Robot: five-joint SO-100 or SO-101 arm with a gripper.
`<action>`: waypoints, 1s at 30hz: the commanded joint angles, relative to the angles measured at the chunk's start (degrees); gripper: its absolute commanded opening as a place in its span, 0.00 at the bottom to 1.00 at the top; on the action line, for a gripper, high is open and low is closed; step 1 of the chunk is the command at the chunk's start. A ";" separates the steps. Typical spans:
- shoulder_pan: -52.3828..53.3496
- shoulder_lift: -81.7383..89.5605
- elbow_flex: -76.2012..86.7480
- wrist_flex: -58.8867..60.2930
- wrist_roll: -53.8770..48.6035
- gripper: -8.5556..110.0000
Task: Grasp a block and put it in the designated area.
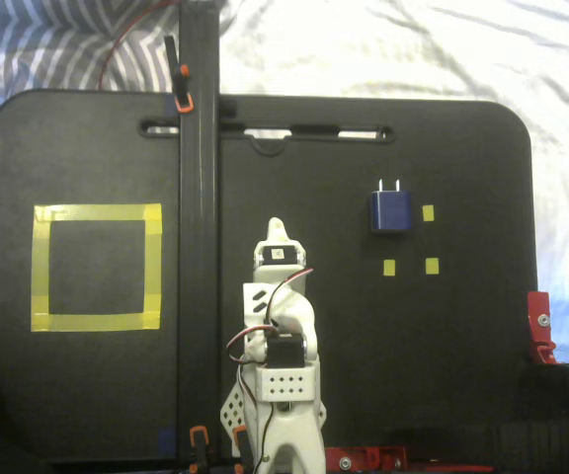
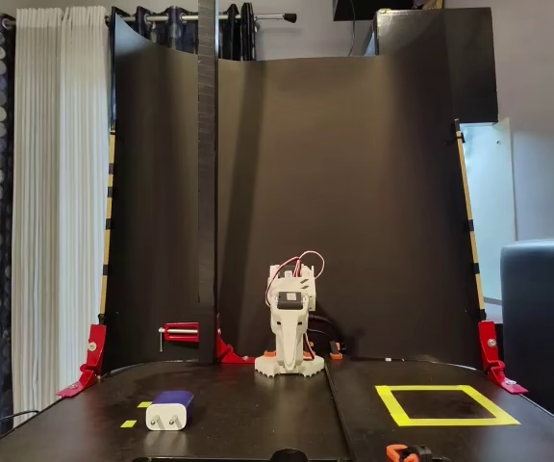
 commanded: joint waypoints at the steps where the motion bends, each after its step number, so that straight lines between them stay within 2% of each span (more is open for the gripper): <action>1: -0.18 0.35 0.18 0.00 0.09 0.07; 23: 0.09 0.26 -0.26 -0.62 -0.18 0.07; 30: 2.99 -7.65 -9.67 -0.79 -5.98 0.07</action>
